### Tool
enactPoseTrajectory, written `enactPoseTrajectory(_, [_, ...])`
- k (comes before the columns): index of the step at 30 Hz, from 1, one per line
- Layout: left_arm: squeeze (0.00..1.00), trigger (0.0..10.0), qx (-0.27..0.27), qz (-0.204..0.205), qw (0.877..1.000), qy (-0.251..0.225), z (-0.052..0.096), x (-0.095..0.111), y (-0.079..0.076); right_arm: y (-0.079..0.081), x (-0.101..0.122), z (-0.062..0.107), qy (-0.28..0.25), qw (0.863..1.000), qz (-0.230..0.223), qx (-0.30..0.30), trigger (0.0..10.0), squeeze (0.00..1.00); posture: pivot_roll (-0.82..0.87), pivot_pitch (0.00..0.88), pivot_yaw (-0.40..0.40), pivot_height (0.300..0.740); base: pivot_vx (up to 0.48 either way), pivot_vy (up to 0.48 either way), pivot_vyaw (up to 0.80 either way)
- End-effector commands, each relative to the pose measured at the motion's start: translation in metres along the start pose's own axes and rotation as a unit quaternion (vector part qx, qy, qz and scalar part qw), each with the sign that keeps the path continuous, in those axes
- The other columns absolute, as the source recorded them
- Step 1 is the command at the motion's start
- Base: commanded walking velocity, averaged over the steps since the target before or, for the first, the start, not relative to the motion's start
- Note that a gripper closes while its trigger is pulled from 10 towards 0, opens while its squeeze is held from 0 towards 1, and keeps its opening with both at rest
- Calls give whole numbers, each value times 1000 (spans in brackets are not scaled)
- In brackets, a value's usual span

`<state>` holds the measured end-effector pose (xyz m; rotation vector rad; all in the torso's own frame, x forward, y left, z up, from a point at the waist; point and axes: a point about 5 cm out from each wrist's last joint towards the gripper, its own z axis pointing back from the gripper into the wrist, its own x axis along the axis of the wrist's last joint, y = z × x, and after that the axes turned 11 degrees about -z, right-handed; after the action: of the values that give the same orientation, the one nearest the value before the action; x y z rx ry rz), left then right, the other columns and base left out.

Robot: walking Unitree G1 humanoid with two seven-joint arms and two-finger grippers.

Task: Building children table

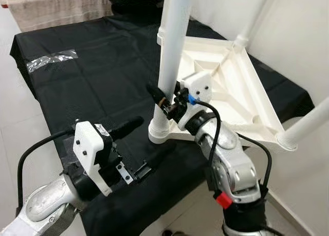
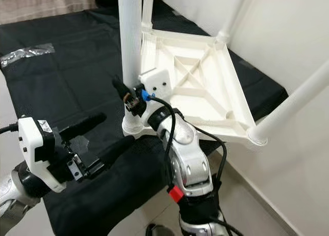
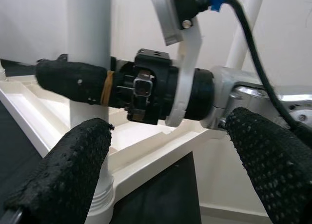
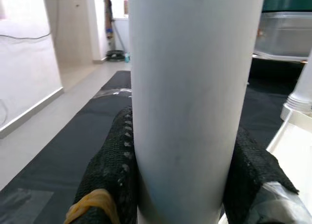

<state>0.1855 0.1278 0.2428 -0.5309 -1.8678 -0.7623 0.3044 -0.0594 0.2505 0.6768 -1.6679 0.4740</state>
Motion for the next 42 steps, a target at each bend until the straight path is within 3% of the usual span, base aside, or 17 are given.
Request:
enactPoseTrajectory(1, [0,10000,1,-4,1000,0,1,-1,0,-12,-31,-1,69,997,-28,-2,10000,0,73,218,-126,740,0,0,0])
enactPoseTrajectory(2, [0,10000,1,-4,1000,0,1,-1,0,-12,-31,-1,69,997,-28,-2,10000,0,73,218,-126,740,0,0,0])
enactPoseTrajectory(3, [0,10000,2,-3,1000,1,1,-1,-1,-11,-22,-5,45,998,-32,30,10000,1000,76,223,-124,740,0,0,0])
enactPoseTrajectory(6, [0,10000,1,-1,1000,2,1,-1,-3,-9,-7,-7,15,997,-37,66,10000,1000,80,226,-123,740,0,0,0])
enactPoseTrajectory(10, [0,10000,0,1,1000,3,1,0,-5,-17,12,1,21,981,-5,195,10000,1000,83,233,-125,740,0,0,0])
enactPoseTrajectory(15, [0,10000,0,0,1000,3,1,0,-5,-31,16,4,42,971,18,234,10000,1000,87,237,-128,740,0,0,0])
enactPoseTrajectory(19, [0,10000,2,-1,1000,5,3,1,-5,-57,35,0,43,959,25,280,10000,1000,98,242,-125,740,0,0,0])
enactPoseTrajectory(23, [0,10000,3,-1,1000,5,4,2,-5,-62,38,-1,43,957,29,286,10000,1000,98,242,-125,740,0,0,0])
enactPoseTrajectory(24, [0,10000,3,-1,1000,8,5,1,-6,-70,47,-8,38,953,23,298,10000,0,106,239,-121,740,0,0,0])
enactPoseTrajectory(35, [0,10000,-5,2,1000,11,4,1,-10,-74,58,-17,41,945,36,323,10000,0,111,243,-123,740,0,0,0])
enactPoseTrajectory(40, [0,10000,-3,-2,1000,13,6,3,-8,-76,64,-10,54,921,22,386,10000,0,107,252,-120,740,0,0,0])
enactPoseTrajectory(41, [0,10000,-5,-1,1000,13,6,3,-9,-77,64,-7,57,916,19,397,8235,0,107,252,-120,740,0,0,0])
enactPoseTrajectory(42, [0,10000,-6,0,1000,13,6,3,-9,-79,65,-6,58,913,14,402,8235,0,106,254,-119,740,0,0,0])
